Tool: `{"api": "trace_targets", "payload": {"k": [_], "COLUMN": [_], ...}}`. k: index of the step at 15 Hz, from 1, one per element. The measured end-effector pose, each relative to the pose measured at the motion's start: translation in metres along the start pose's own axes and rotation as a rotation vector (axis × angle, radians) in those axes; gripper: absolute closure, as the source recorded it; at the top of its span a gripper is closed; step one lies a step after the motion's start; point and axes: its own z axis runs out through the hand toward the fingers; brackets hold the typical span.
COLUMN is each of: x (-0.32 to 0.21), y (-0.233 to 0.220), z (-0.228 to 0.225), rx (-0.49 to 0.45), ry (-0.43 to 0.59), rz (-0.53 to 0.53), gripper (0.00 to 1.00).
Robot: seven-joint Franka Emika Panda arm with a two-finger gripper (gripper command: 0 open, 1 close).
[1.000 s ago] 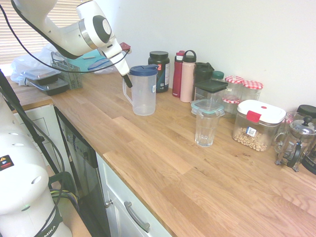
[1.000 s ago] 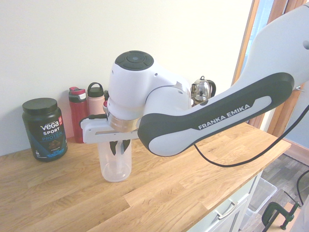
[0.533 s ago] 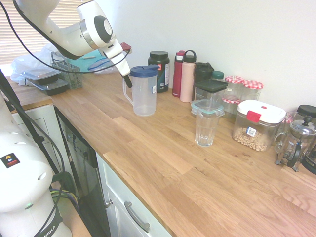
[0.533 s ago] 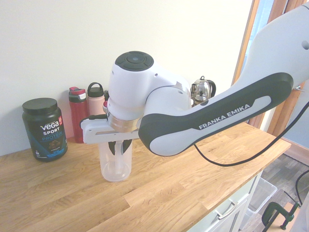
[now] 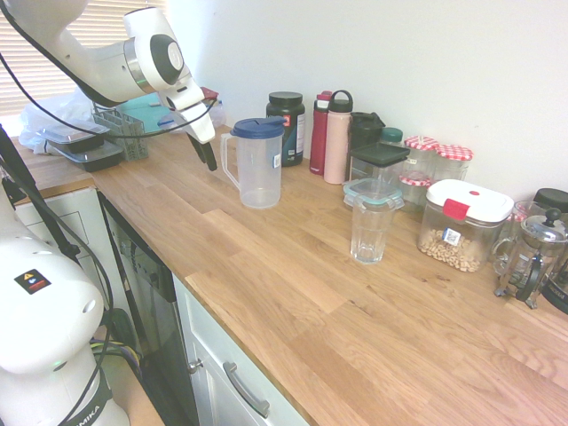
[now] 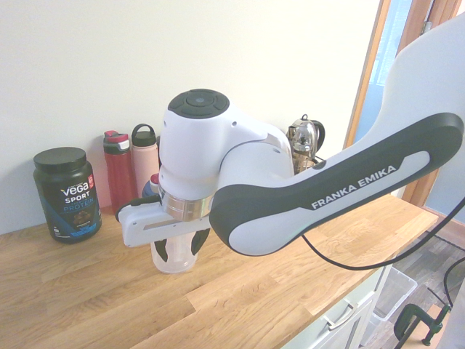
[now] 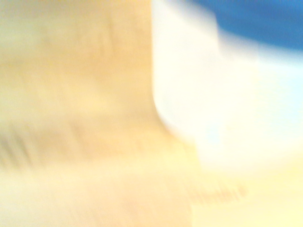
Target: Pour me some water
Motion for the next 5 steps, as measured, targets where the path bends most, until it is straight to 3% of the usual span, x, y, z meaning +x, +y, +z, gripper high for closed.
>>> {"api": "trace_targets", "payload": {"k": [2, 5], "x": [0.009, 0.040], "y": [0.013, 0.045], "z": [-0.002, -0.008], "rx": [-0.066, -0.066], "ry": [-0.015, -0.046], "rz": [-0.068, -0.110], "gripper": [0.00, 0.00]}}
